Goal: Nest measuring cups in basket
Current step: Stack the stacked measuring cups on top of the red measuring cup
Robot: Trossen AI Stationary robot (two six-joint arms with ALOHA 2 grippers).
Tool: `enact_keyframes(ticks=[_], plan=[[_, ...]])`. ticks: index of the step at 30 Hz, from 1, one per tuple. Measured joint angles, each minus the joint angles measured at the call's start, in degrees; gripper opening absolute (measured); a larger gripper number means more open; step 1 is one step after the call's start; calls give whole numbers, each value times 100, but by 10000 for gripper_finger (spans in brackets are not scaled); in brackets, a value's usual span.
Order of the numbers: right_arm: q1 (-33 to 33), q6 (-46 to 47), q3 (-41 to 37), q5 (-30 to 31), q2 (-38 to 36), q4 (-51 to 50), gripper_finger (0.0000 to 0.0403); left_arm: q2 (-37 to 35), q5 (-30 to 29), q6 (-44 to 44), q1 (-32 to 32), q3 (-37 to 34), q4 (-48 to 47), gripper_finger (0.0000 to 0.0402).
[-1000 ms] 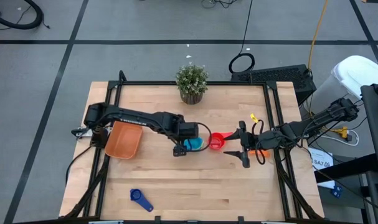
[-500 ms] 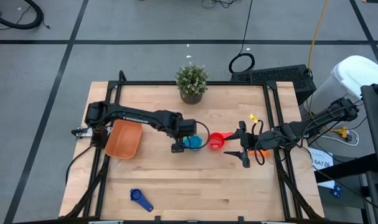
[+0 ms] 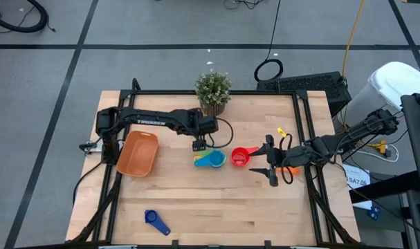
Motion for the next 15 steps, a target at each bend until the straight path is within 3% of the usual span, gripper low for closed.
enact_keyframes(ticks=[15], plan=[[0, 168, 0, 0, 2, -40, 249, 466, 339, 365, 55, -292, 112, 397]])
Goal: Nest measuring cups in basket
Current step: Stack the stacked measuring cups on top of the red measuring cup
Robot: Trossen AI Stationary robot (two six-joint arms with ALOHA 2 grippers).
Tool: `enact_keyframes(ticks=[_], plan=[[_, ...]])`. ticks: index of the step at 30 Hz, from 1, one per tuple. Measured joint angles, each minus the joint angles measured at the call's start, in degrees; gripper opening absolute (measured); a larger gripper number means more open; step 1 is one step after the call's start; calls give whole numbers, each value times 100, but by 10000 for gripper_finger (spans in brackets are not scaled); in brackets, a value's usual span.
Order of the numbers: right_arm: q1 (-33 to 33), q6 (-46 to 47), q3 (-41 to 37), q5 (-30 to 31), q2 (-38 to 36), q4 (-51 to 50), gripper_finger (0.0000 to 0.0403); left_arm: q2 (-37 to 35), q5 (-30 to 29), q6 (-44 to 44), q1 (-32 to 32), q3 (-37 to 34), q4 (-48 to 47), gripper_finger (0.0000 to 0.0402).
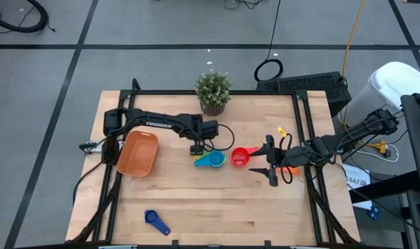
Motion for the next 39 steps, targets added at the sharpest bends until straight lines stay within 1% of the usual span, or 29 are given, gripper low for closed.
enact_keyframes(ticks=[4, 5, 7, 8, 9, 12, 14, 15, 18, 22, 27, 28, 29, 30, 32, 36, 39], plan=[[0, -3, 0, 1, 0, 9, 249, -13, 78, -71, 0, -49, -69, 397], [0, -7, 0, 2, 0, 10, 249, -55, 313, -77, 0, -53, -150, 397], [0, -13, 0, 0, 0, 8, 249, -99, 1115, -34, 7, -51, -208, 397], [0, -13, 0, 2, 0, 10, 249, -112, 1338, -31, -9, -51, -208, 397], [0, -15, 0, 2, 0, 8, 249, -114, 1335, -64, -36, -51, -233, 397], [-2, -26, 0, 3, 0, 10, 249, -120, 839, -66, -65, -51, -329, 397], [-2, -33, 0, 4, 0, 36, 249, -120, 649, -92, -30, -51, -328, 397], [-2, -27, 0, 4, 0, 49, 249, -120, 670, -161, -11, -51, -324, 397], [-2, -13, 0, 2, 0, 43, 249, -120, 1049, -268, -51, -51, -320, 397], [-2, -22, 0, 4, 0, 43, 249, -122, 958, -340, -145, -51, -413, 397], [-2, -7, 0, 4, 0, 28, 249, -122, 875, -974, -203, -51, -489, 397], [-2, -7, 0, 4, 0, 29, 249, -122, 932, -1181, -236, -51, -529, 397], [-2, -7, 0, 4, 0, 29, 249, -122, 1112, -1372, -277, -51, -554, 397], [-2, -7, 0, 4, 0, 29, 249, -122, 1309, -1458, -339, -51, -565, 397], [-2, -6, 0, 4, 0, 29, 249, -124, 1407, -1482, -531, -51, -627, 397], [-2, -28, 0, 5, 0, 31, 249, -125, 1368, -1399, -796, -51, -866, 397], [-2, -32, 0, 6, 0, 37, 249, -125, 973, -1480, -781, -51, -1167, 397]])
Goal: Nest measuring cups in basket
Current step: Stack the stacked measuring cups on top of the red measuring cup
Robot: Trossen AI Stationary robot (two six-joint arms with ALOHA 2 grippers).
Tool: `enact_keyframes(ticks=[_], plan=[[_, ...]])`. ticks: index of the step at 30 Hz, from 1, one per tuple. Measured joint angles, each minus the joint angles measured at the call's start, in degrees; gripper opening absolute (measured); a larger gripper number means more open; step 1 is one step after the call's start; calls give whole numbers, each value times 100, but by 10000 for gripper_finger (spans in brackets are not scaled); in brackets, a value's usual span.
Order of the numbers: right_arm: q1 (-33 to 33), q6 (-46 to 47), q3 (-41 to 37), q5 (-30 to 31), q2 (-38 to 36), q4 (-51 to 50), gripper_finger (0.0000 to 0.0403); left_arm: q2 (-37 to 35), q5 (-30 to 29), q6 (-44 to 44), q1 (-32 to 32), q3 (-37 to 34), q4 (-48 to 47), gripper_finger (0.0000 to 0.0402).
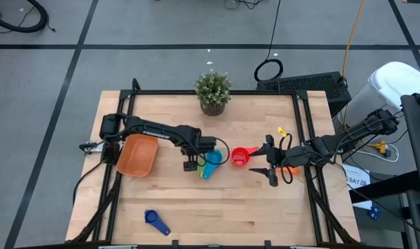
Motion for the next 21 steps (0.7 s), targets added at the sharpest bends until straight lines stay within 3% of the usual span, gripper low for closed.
enact_keyframes(ticks=[2, 6, 12, 17, 21], plan=[[0, 2, 0, 1, 0, 10, 249, 0, 30, -263, 47, 0, -20, 397], [0, 10, 0, 1, 0, 8, 249, 0, 773, -450, -105, 213, 345, 397], [-28, 19, 0, -6, 0, -8, 249, -9, 417, -441, -330, 315, 600, 397], [-28, 26, 0, -14, -2, -24, 249, -7, 115, -494, -355, 315, 137, 397], [-28, 30, 0, -12, -2, -25, 249, -7, 323, -791, -333, 315, 417, 397]])
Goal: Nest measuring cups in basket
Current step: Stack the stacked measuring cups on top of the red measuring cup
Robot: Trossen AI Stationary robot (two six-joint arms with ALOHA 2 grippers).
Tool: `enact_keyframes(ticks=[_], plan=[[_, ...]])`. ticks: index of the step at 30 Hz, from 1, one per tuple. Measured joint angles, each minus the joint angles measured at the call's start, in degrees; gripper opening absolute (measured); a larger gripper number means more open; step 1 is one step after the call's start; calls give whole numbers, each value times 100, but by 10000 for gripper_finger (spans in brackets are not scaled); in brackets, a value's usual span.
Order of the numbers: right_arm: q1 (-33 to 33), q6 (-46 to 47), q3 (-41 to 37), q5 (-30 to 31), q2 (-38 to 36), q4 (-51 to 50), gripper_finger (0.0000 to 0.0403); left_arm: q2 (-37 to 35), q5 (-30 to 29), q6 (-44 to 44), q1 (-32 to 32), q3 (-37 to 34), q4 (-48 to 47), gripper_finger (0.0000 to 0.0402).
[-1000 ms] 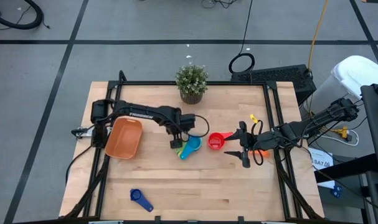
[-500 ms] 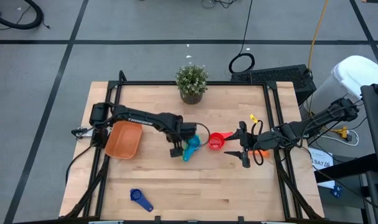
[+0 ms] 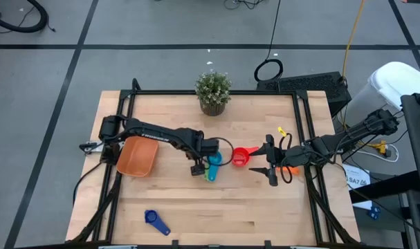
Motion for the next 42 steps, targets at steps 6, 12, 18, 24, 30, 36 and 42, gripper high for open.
enact_keyframes(ticks=[6, 12, 18, 24, 30, 36, 42], plan=[[0, -2, 0, -2, 0, -2, 249, -72, -53, -609, -231, 61, 22, 397], [-7, -6, -134, 0, 0, 75, 249, -72, 331, -1847, -284, 658, -100, 397], [-7, 140, -367, -4, 0, 100, 249, -74, 240, -2797, -351, 1096, 317, 397], [-7, 93, -420, -138, -37, 275, 249, -74, -93, -3573, -432, 1029, 400, 397], [7, -267, -422, -1031, -323, 967, 249, -72, -118, -4466, -433, 707, 288, 397], [4, -638, -422, -1038, -705, 1034, 249, -70, -98, -5166, -629, 545, 461, 397], [2, -1033, -422, -1038, -873, 1030, 249, -70, -268, -5646, -872, 544, 847, 397]])
